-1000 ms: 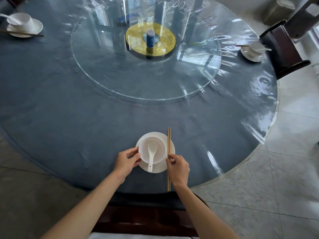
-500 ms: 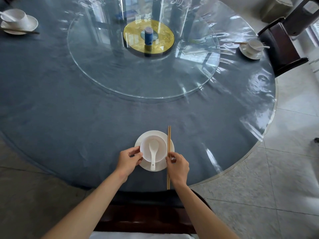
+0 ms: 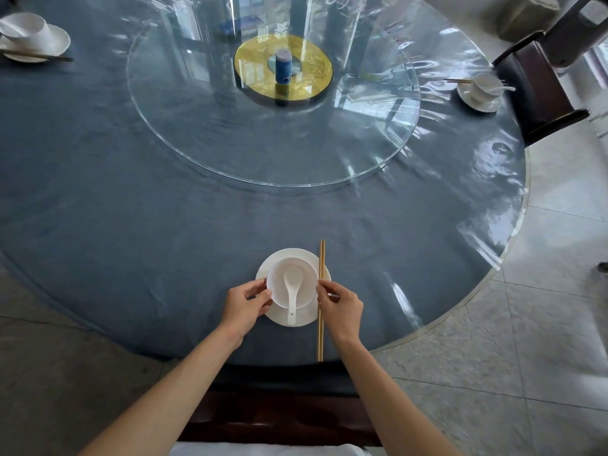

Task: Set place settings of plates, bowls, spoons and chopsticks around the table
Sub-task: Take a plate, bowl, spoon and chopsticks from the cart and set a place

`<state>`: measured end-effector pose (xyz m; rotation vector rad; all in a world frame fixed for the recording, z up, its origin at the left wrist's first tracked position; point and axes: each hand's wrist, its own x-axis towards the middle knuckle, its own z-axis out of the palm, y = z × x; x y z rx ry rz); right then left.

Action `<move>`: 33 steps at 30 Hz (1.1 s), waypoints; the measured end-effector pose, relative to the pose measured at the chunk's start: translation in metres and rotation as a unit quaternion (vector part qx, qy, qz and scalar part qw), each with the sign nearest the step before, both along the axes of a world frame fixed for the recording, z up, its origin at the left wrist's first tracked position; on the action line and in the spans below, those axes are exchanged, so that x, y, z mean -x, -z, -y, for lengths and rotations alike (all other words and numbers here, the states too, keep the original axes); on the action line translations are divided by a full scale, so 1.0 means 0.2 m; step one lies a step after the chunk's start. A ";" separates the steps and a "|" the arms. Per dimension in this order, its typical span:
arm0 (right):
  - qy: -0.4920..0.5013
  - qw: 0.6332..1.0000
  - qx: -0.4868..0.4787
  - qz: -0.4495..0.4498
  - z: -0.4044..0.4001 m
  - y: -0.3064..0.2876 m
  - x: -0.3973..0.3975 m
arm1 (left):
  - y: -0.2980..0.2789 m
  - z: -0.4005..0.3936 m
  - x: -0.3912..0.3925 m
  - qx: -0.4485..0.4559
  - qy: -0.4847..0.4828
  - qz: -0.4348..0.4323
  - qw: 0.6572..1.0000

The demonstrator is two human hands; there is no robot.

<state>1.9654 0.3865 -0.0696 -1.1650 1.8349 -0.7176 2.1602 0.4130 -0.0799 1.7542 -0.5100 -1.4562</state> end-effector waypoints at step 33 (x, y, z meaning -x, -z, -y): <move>-0.293 0.852 0.300 -0.314 0.33 -0.69 0.48 | -0.72 0.05 0.15 0.220 0.270 0.539 0.767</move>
